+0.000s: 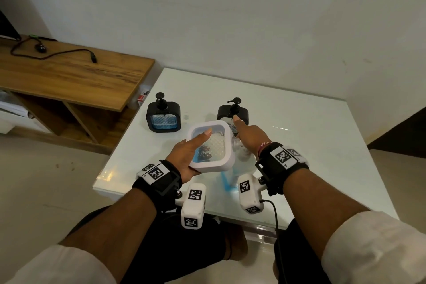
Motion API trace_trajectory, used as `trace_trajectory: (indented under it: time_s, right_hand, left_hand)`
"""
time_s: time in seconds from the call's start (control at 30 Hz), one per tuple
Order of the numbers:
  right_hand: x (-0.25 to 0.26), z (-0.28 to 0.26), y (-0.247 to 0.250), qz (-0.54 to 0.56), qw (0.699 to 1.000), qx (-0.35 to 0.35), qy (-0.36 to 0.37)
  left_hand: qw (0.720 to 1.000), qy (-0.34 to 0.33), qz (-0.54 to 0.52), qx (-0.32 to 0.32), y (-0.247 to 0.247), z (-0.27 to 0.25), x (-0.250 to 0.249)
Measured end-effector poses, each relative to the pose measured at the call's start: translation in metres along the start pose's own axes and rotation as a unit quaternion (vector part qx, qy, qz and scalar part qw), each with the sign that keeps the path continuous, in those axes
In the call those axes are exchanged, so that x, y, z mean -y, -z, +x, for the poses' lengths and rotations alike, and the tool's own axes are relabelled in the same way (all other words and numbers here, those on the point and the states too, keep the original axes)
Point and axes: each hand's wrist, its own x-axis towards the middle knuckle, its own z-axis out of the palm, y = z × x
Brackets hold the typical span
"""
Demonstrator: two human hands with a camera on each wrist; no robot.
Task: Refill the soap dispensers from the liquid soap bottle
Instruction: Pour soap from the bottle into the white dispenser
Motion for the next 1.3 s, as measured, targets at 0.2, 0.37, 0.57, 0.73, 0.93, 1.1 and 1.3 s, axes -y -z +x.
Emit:
trace_trajectory:
  time_s: [0.2,0.37,0.57,0.73,0.93,1.1,1.3]
  right_hand:
    - [-0.004,-0.001,-0.004,-0.036,0.999,-0.008,-0.015]
    - [-0.002,-0.002,0.002,0.013,0.999,0.029,-0.006]
    - [-0.001,-0.001,-0.003,0.010,1.000,0.016,-0.012]
    - [-0.004,0.001,-0.005,0.011,1.000,0.005,-0.007]
    - [0.000,-0.002,0.002,0.058,0.998,0.025,-0.011]
    - [-0.003,0.001,-0.007,-0.004,1.000,-0.008,-0.029]
    - [-0.001,-0.002,-0.002,0.039,0.999,0.008,-0.008]
  left_hand:
    - [1.000,0.004,0.015,-0.014,0.000,0.001,0.000]
    - [1.000,0.006,0.017,-0.017,0.002,0.001,0.001]
    - [1.000,0.003,0.021,-0.018,0.002,0.004,-0.002]
    - [1.000,0.004,0.020,-0.017,0.001,0.003,-0.001]
    - [1.000,0.004,0.019,-0.017,0.000,0.002,0.000]
    - [1.000,0.003,0.014,-0.009,0.001,0.003,-0.002]
    - [1.000,0.005,0.015,-0.006,0.000,0.001,0.000]
